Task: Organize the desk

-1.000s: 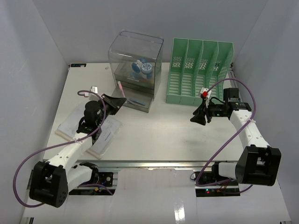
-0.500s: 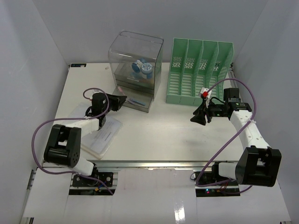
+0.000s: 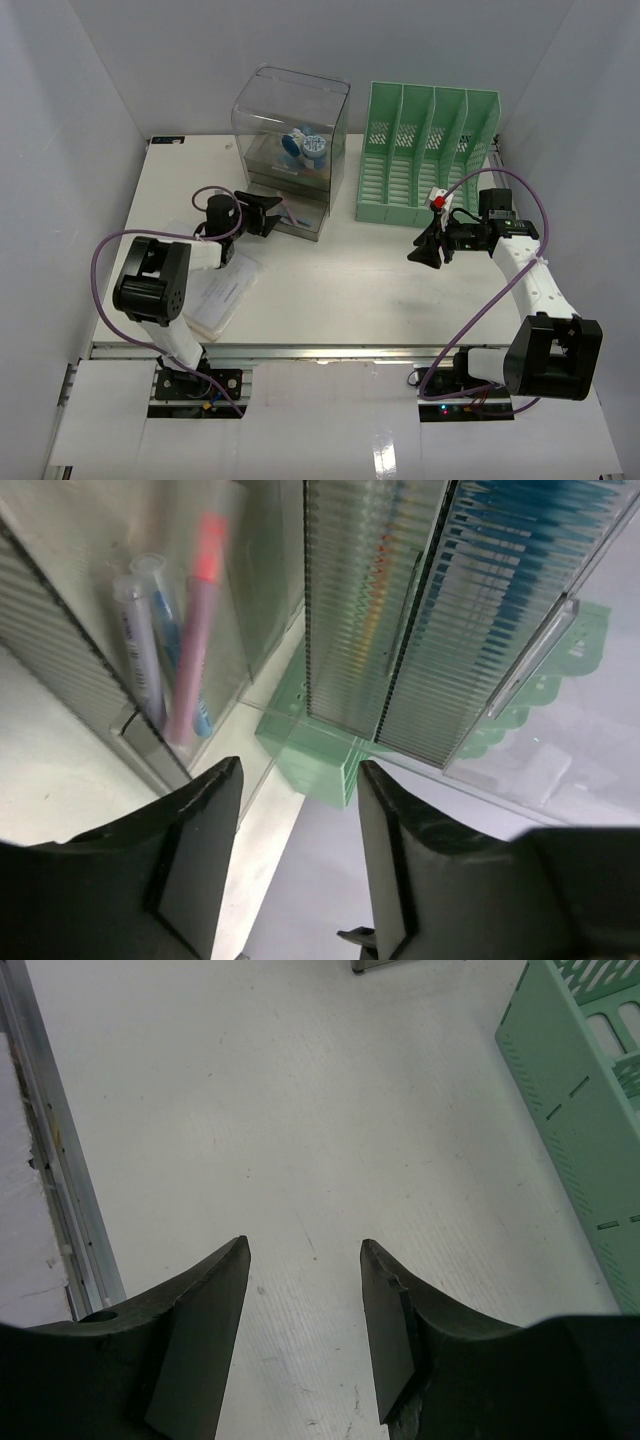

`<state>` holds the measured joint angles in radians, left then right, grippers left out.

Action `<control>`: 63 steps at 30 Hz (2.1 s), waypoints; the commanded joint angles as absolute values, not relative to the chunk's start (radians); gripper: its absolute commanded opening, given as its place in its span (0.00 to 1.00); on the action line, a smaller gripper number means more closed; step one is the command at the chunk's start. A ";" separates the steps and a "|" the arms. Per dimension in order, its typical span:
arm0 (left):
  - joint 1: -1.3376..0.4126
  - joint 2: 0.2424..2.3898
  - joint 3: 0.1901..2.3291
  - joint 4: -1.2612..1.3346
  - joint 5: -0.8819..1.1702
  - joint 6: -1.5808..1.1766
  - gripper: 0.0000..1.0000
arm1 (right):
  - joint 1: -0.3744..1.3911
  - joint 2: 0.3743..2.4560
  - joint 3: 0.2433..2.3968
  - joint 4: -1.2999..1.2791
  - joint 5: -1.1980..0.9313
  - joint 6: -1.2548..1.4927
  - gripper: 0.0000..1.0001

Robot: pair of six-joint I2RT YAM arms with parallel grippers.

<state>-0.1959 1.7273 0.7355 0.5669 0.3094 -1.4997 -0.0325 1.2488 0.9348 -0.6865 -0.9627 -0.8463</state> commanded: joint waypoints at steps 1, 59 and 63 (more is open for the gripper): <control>-0.192 1.710 0.764 0.631 0.373 -1.483 0.72 | -0.037 1.240 0.956 -0.695 -0.972 -0.857 0.55; -0.149 2.144 1.094 0.644 0.451 -1.430 0.35 | -0.041 1.289 0.956 -0.690 -0.932 -0.862 0.56; -0.149 2.152 1.098 0.649 0.460 -1.427 0.40 | -0.041 1.289 0.954 -0.690 -0.930 -0.862 0.56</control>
